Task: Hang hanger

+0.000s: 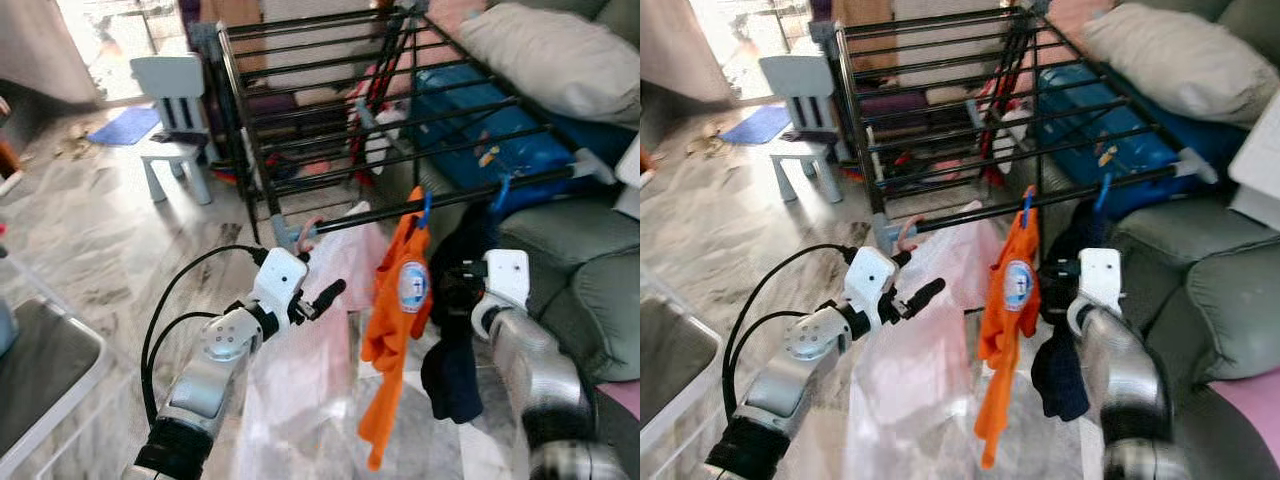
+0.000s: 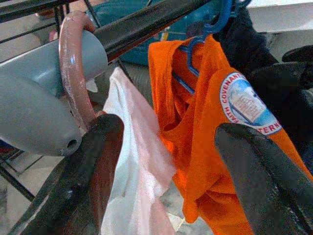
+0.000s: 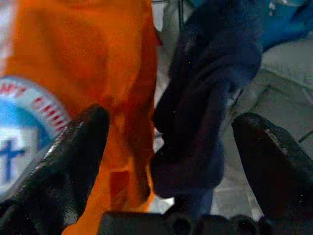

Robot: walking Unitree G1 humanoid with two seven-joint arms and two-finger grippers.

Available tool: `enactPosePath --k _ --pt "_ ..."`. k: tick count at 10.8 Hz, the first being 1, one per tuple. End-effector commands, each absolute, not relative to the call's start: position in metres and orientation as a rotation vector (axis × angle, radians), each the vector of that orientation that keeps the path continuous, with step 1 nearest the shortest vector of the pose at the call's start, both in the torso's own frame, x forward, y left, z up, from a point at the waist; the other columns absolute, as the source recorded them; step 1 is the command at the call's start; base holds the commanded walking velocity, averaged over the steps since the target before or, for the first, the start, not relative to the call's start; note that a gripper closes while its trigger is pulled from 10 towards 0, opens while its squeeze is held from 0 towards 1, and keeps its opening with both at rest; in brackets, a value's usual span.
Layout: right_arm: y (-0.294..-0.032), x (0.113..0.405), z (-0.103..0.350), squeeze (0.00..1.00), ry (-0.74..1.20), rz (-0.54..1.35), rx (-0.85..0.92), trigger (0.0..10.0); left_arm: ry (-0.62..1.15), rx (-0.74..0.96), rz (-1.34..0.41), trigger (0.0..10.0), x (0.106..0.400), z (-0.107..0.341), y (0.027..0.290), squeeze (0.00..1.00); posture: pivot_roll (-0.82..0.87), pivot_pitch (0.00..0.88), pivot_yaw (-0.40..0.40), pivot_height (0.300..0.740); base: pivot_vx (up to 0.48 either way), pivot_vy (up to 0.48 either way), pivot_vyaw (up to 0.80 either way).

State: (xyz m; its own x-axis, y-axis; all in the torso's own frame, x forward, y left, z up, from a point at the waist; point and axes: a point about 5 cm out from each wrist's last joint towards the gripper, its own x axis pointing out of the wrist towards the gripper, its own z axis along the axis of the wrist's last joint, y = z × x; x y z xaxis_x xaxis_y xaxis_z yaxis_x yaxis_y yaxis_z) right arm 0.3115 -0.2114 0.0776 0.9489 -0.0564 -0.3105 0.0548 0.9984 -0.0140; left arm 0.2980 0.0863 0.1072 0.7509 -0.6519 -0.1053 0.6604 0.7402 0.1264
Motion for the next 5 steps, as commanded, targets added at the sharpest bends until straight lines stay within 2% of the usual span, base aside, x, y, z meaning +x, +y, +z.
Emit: enactPosePath --k 1,3,4,5 --pt "-0.209 0.304 0.082 0.00 0.273 -0.066 -0.020 10.0 0.005 0.174 -0.712 10.0 0.299 0.117 0.090 0.00 0.09 0.000 0.059 0.740 0.000 0.000 0.00" --pt "-0.210 0.282 0.084 0.00 0.216 -0.113 -0.066 10.0 -0.002 0.172 -0.743 10.0 0.296 0.115 0.083 0.00 0.07 0.000 0.057 0.740 0.000 0.000 0.00" --pt "-0.209 0.264 0.086 0.00 0.182 -0.202 -0.054 10.0 0.012 0.160 -0.772 10.0 0.295 0.110 0.073 0.00 0.04 0.000 0.051 0.740 0.000 0.000 0.00" --pt "-0.206 0.258 0.090 0.00 0.163 -0.240 -0.044 10.0 0.012 0.148 -0.795 10.0 0.295 0.110 0.066 0.00 0.02 0.000 0.042 0.740 0.000 0.000 0.00"
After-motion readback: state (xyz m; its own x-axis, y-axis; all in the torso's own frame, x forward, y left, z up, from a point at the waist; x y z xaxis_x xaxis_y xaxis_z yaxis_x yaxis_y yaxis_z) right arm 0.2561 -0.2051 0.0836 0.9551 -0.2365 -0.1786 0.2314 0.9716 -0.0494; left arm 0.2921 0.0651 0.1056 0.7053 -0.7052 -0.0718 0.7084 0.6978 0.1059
